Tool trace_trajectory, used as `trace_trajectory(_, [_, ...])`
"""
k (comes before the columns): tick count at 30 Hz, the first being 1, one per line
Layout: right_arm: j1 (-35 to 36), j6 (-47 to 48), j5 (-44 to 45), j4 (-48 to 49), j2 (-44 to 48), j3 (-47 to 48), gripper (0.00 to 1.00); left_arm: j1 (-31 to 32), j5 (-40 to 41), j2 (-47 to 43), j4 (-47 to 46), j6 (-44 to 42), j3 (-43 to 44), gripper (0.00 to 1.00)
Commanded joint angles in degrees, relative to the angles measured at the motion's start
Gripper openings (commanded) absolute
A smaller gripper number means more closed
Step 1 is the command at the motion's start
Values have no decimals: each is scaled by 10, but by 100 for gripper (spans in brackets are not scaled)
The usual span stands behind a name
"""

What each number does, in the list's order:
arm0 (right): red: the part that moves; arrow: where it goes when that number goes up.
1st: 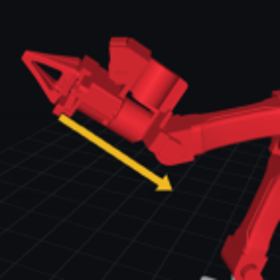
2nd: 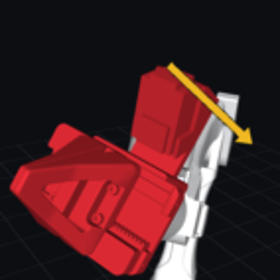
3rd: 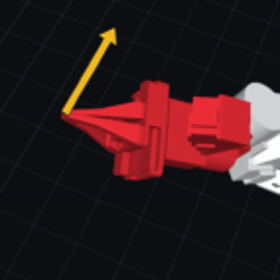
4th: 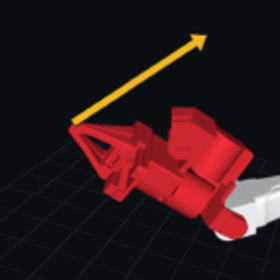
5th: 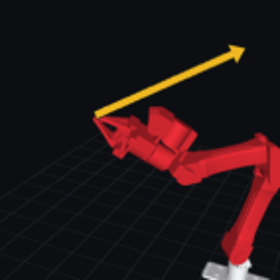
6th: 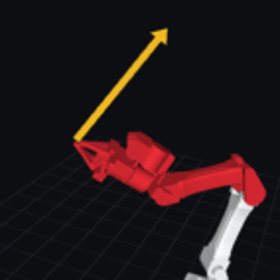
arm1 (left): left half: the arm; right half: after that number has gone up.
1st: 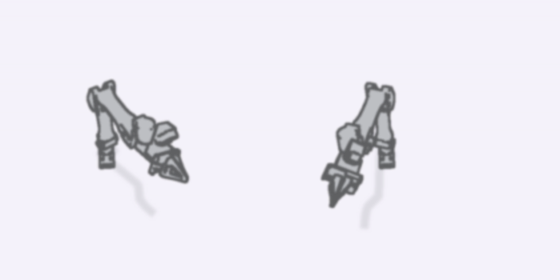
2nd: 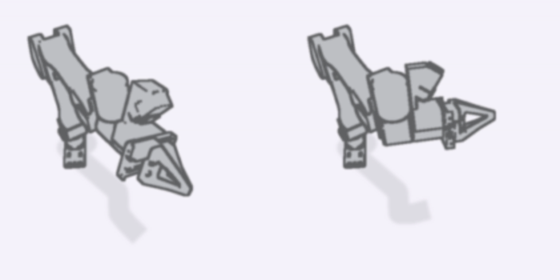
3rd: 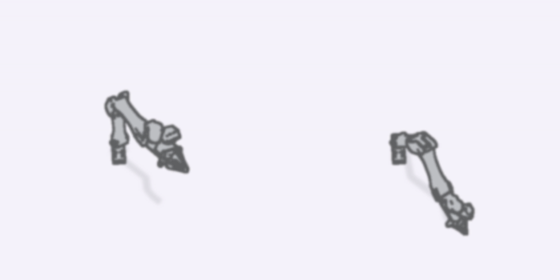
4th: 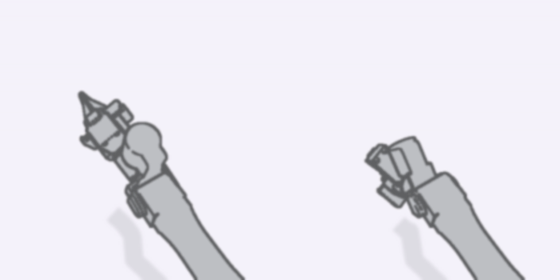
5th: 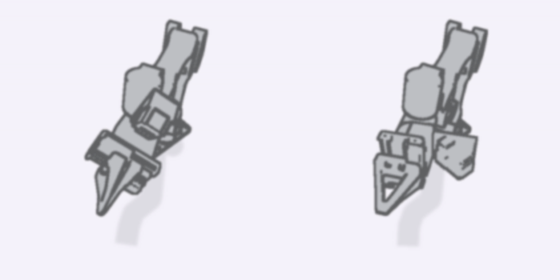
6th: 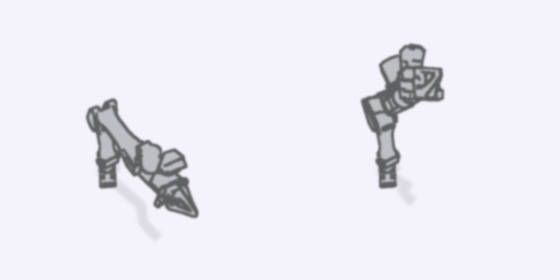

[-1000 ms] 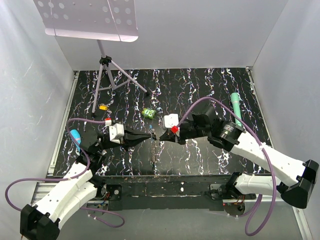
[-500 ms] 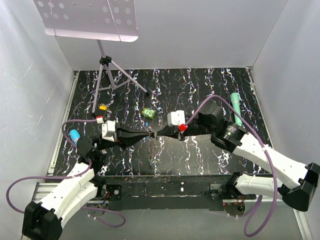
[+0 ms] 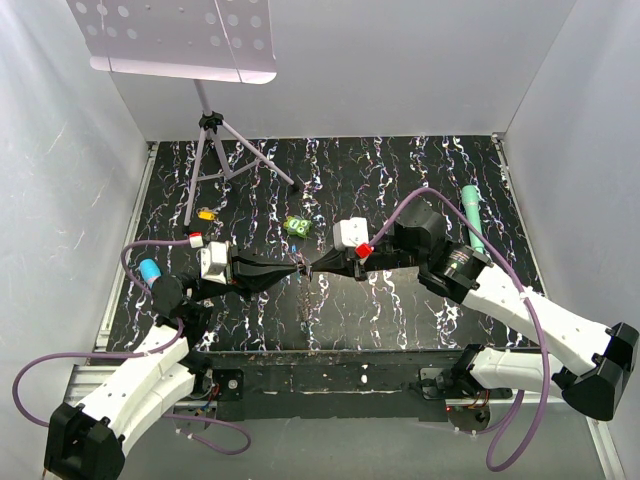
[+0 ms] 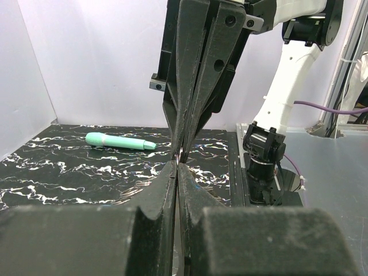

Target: Put the keys on the keyring

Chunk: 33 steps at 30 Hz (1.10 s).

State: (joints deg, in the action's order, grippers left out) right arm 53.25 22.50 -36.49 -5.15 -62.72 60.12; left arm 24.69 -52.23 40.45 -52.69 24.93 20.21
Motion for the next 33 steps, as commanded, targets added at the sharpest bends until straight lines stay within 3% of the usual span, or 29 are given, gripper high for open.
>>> trace_trajectory(1, [-3,-11,-17,36,1,3,1,-3,10,-1,-29,6,0,0])
trace_trajectory(33, [-12,-31,-12,46,-5,9,1,-6,7,8,-51,20,-3,0])
